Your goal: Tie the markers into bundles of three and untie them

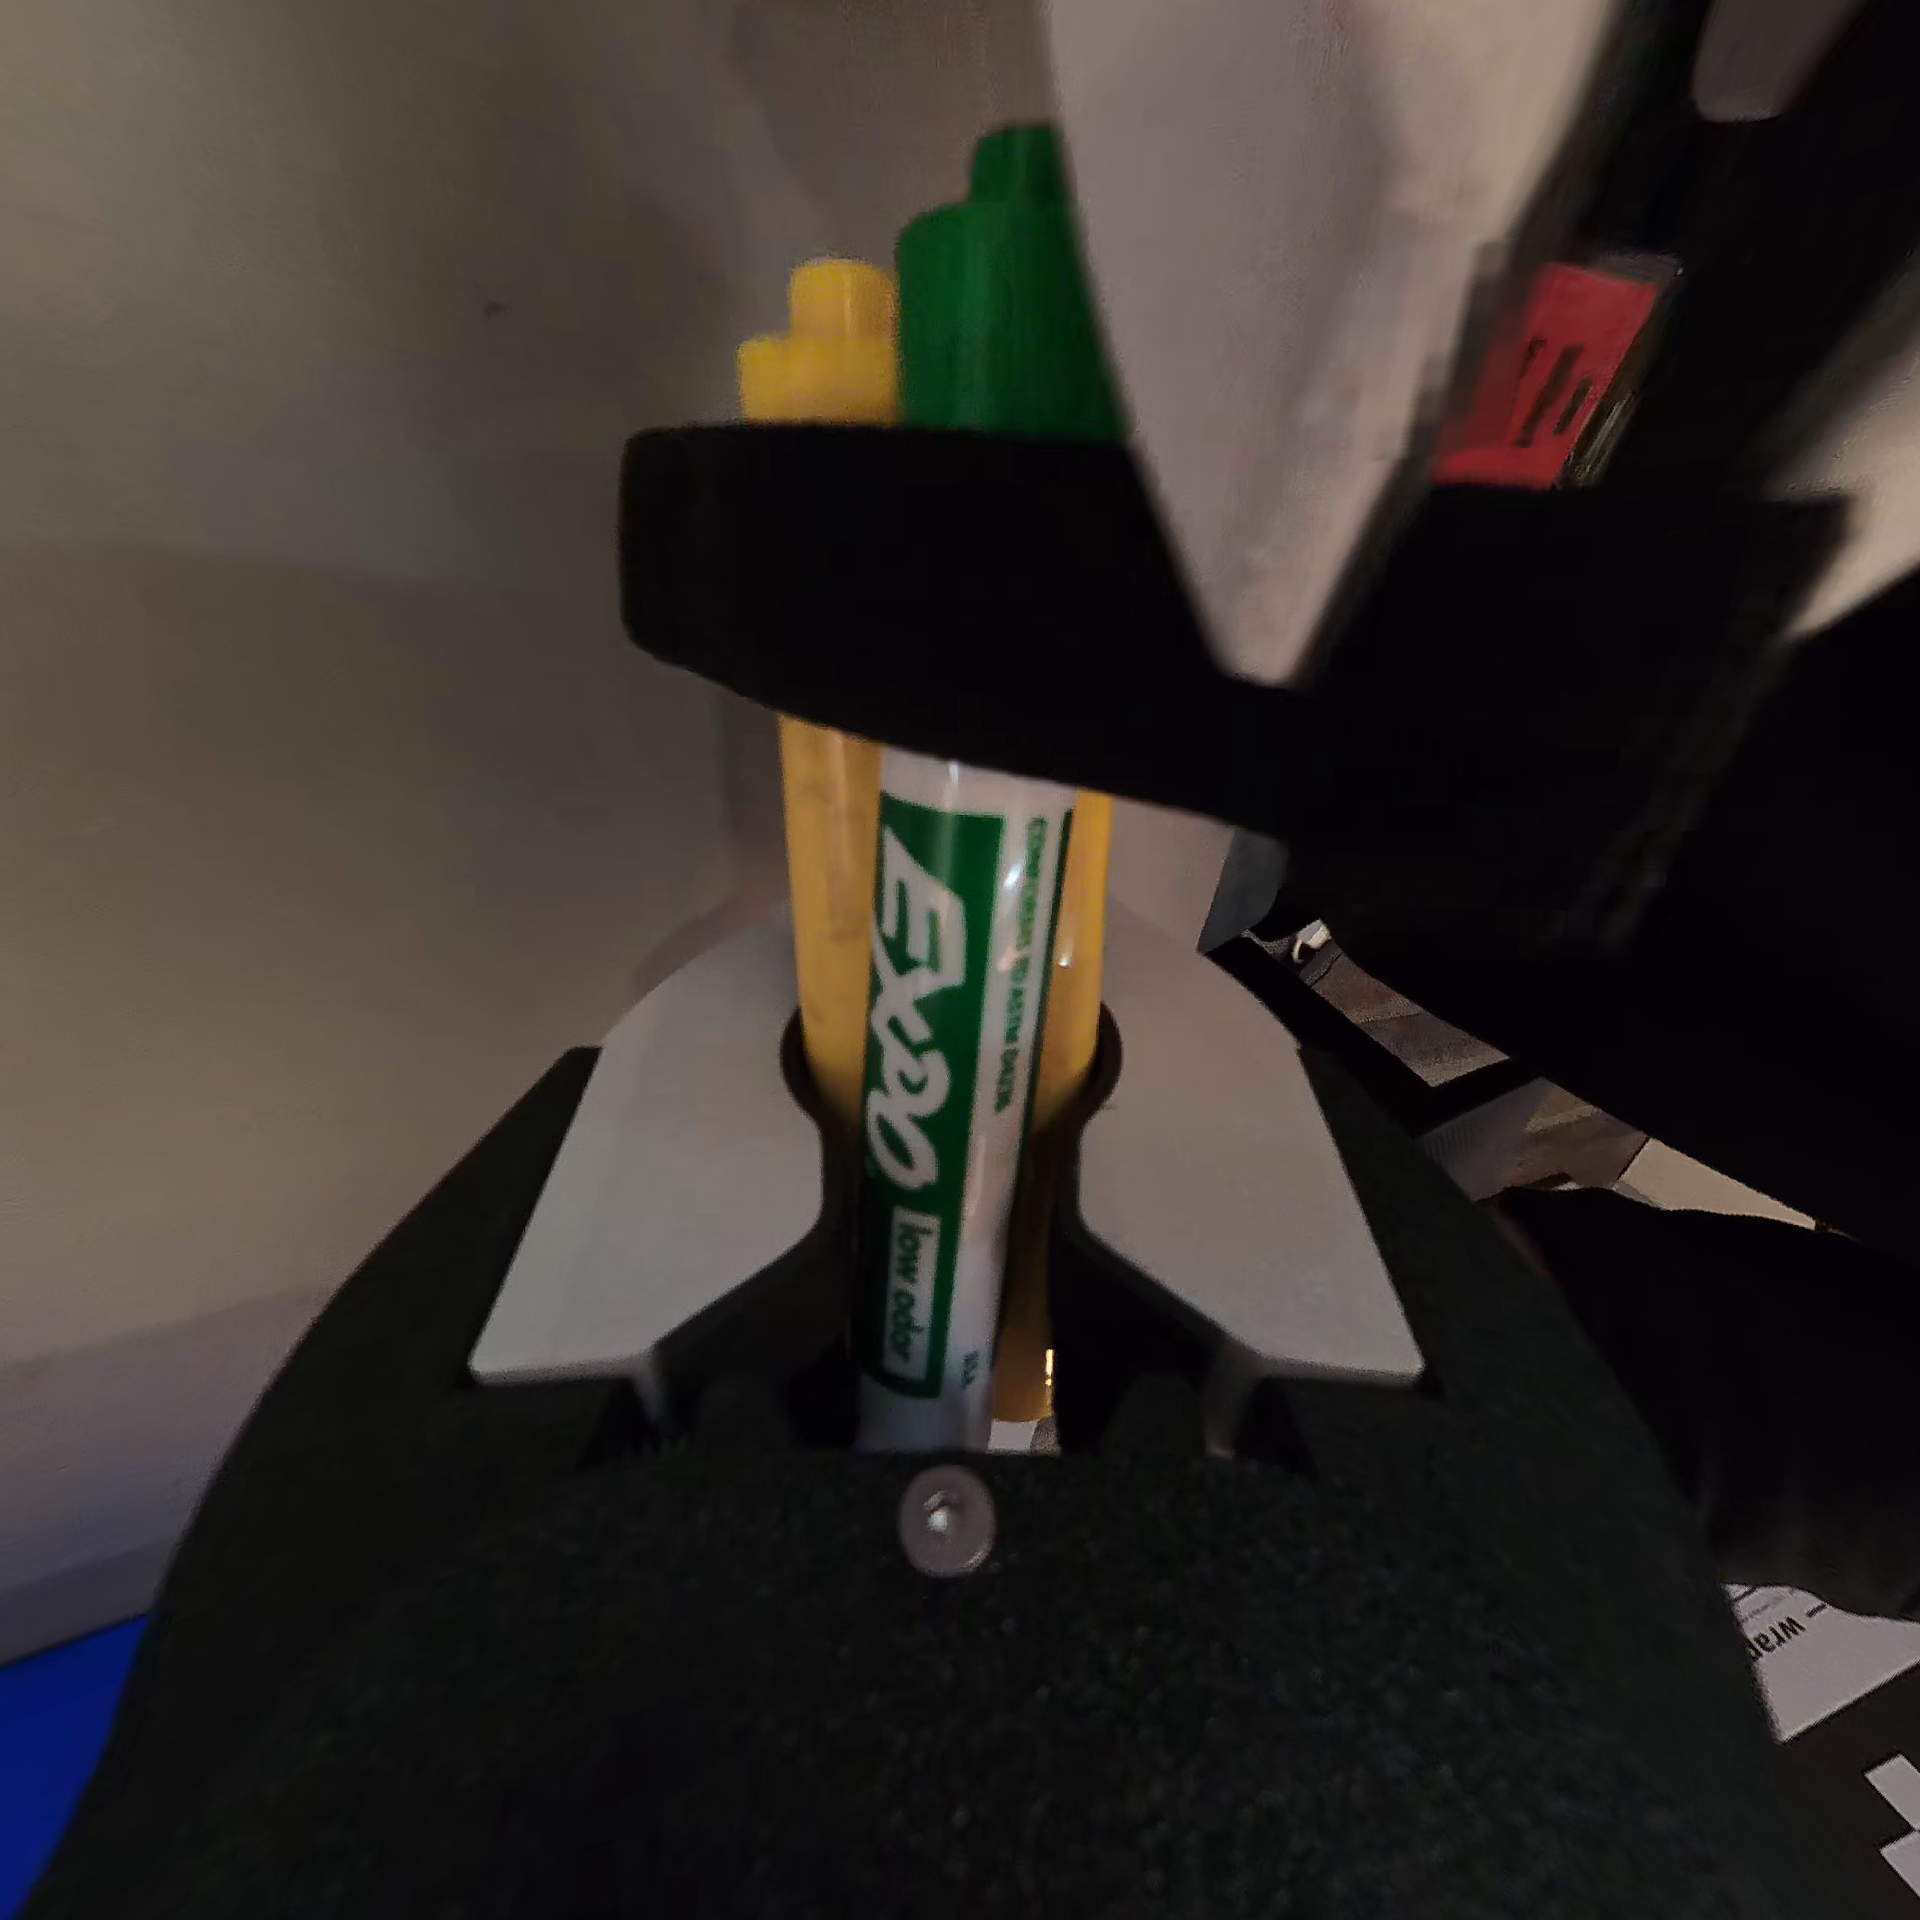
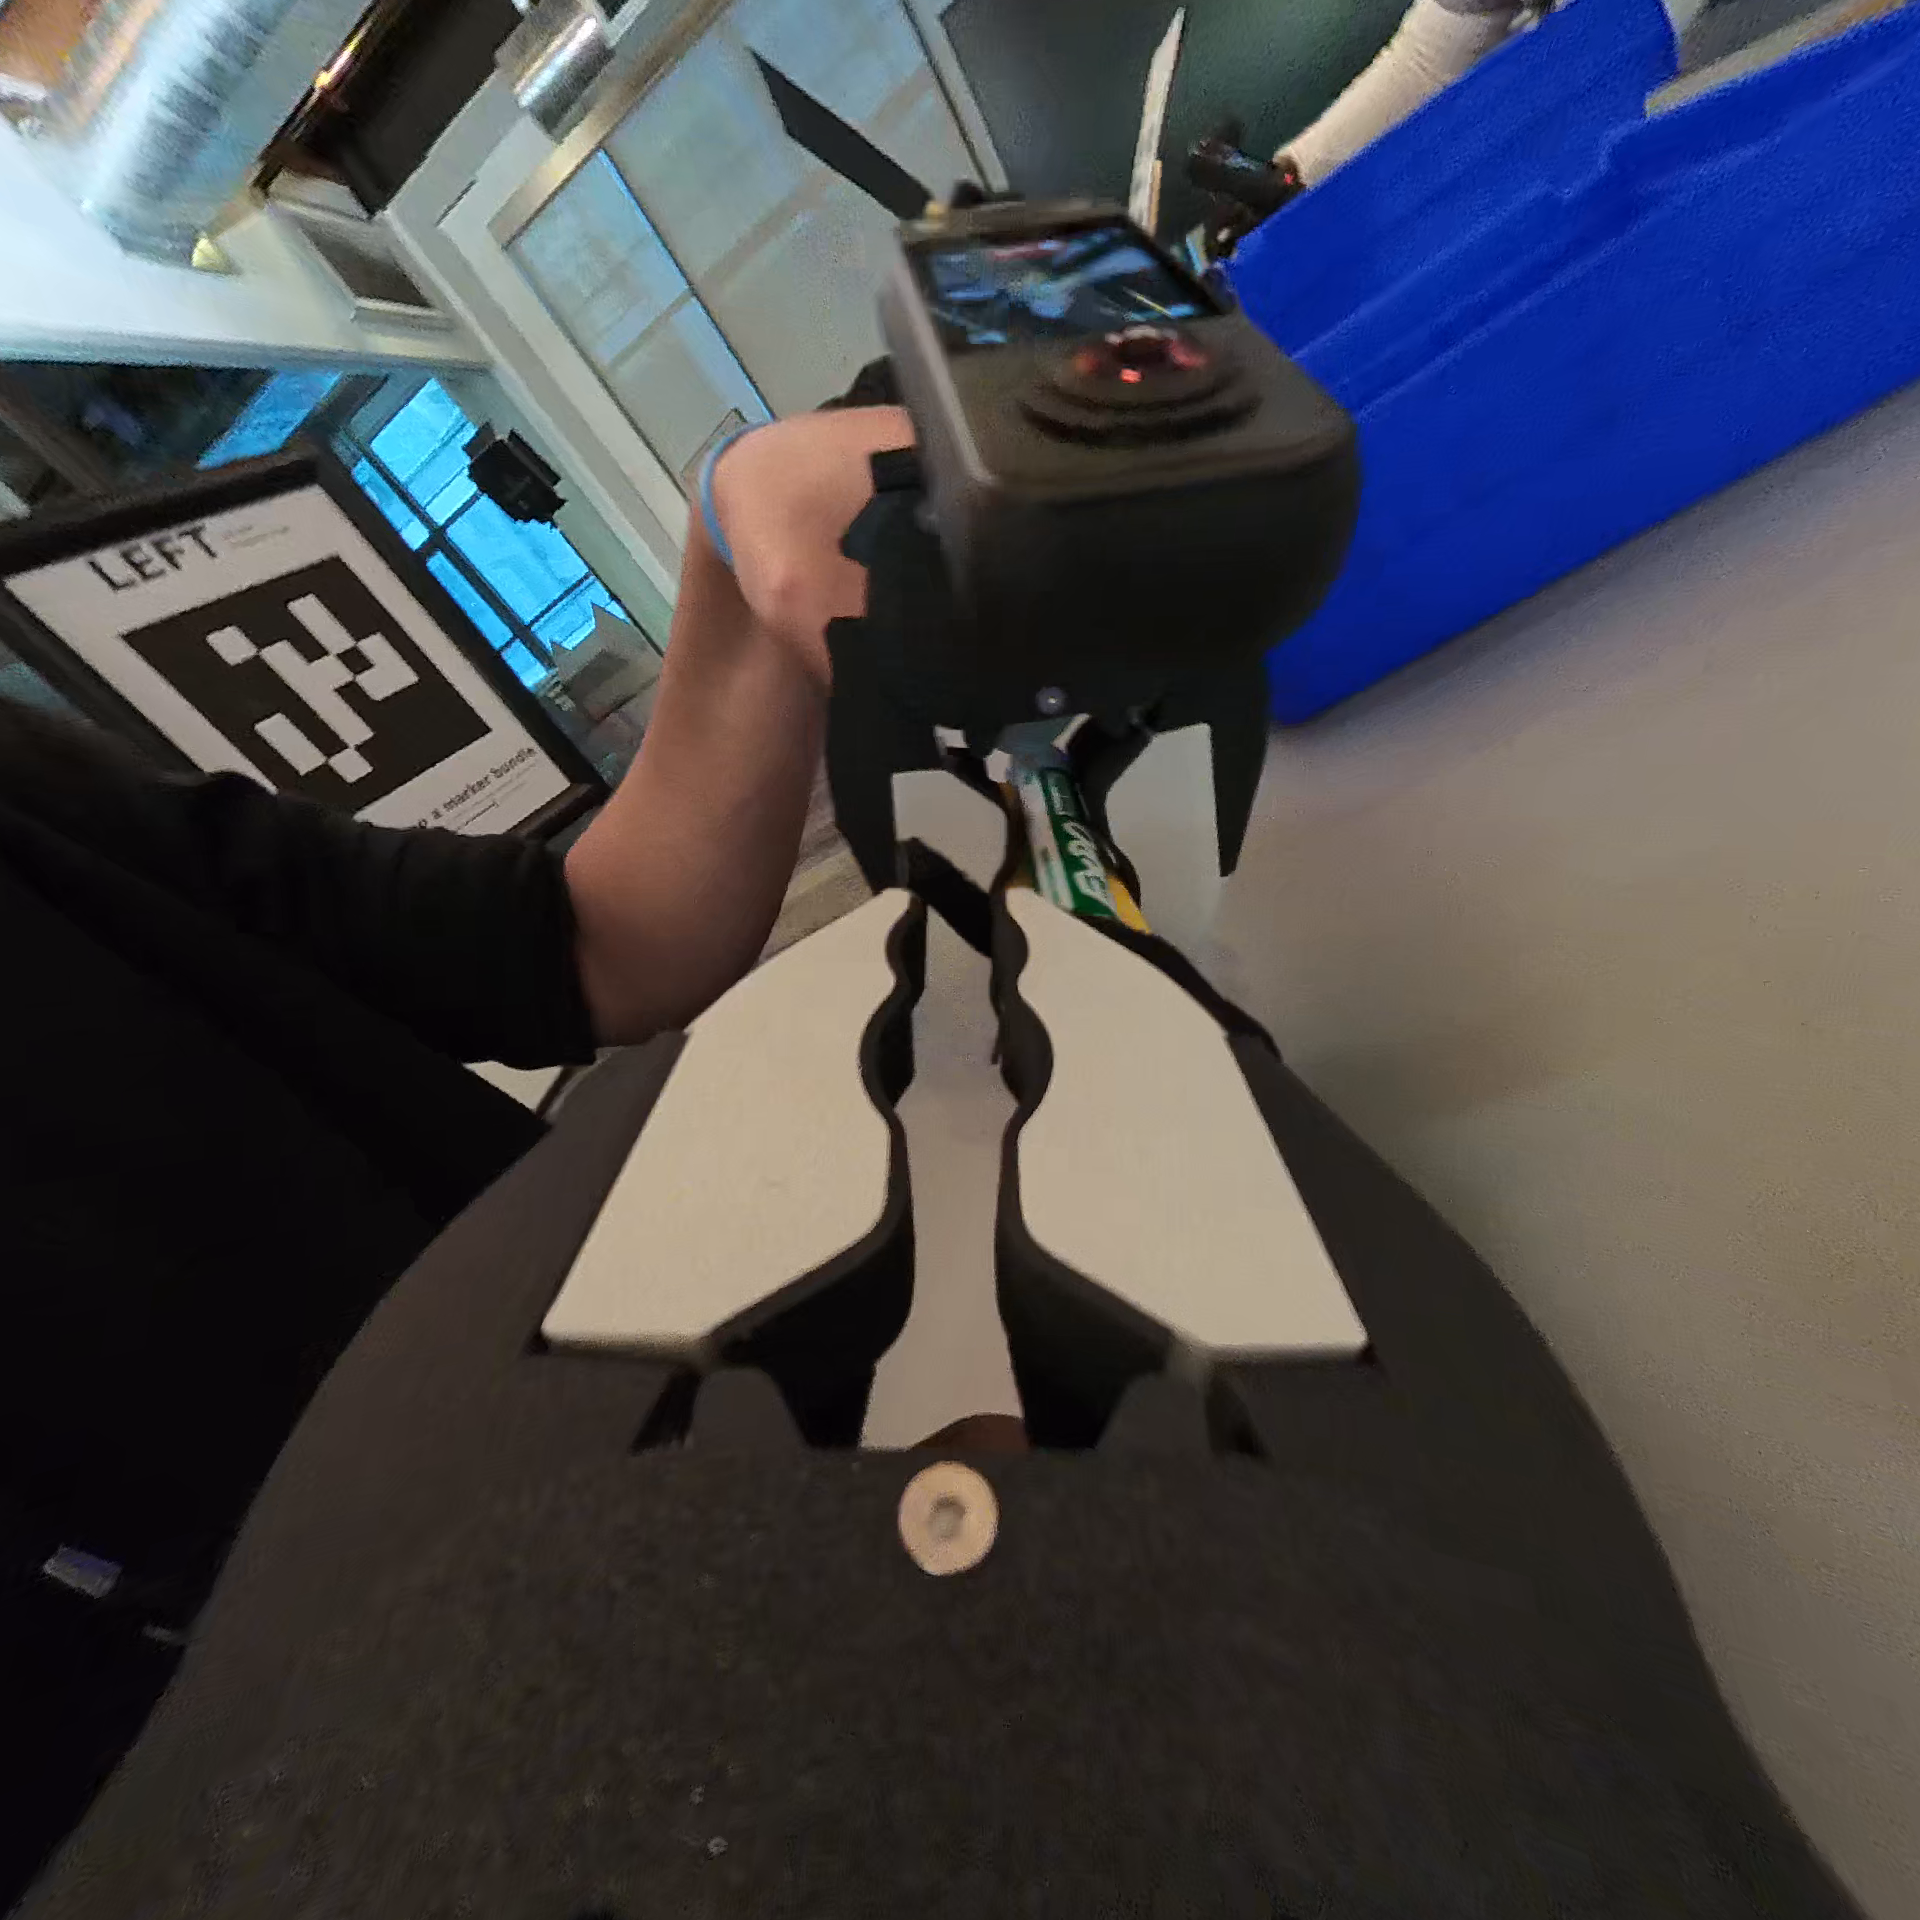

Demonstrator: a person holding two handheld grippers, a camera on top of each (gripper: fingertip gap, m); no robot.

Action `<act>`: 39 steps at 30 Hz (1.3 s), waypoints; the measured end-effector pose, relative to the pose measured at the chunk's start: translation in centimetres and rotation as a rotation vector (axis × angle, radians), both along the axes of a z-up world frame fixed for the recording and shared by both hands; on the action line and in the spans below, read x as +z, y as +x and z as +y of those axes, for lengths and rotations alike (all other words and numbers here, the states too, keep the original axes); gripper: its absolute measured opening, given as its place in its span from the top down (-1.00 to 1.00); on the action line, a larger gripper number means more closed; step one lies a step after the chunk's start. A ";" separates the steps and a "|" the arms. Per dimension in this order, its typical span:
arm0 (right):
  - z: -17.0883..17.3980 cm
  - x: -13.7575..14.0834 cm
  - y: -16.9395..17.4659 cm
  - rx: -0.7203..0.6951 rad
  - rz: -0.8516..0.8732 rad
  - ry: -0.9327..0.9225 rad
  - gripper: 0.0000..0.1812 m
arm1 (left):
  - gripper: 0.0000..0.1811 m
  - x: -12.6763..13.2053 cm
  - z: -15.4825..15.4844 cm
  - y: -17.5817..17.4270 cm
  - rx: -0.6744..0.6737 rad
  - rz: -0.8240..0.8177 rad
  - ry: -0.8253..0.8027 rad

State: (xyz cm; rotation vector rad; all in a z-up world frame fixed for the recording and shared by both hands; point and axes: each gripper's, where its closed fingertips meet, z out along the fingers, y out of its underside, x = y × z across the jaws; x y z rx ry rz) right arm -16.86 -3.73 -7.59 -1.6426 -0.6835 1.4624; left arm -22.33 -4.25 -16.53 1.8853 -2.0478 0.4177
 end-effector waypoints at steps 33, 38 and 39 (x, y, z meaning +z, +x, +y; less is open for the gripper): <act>-0.9 0.3 -1.8 -0.171 0.109 -0.389 0.29 | 0.54 1.1 1.8 -0.3 0.073 -0.052 0.037; -0.3 -0.8 -1.7 -0.236 0.166 -0.499 0.25 | 0.54 1.1 1.8 -0.2 0.083 -0.057 0.035; -0.2 -1.0 -1.7 -0.245 0.184 -0.515 0.25 | 0.53 1.0 1.9 -0.1 0.083 -0.054 0.038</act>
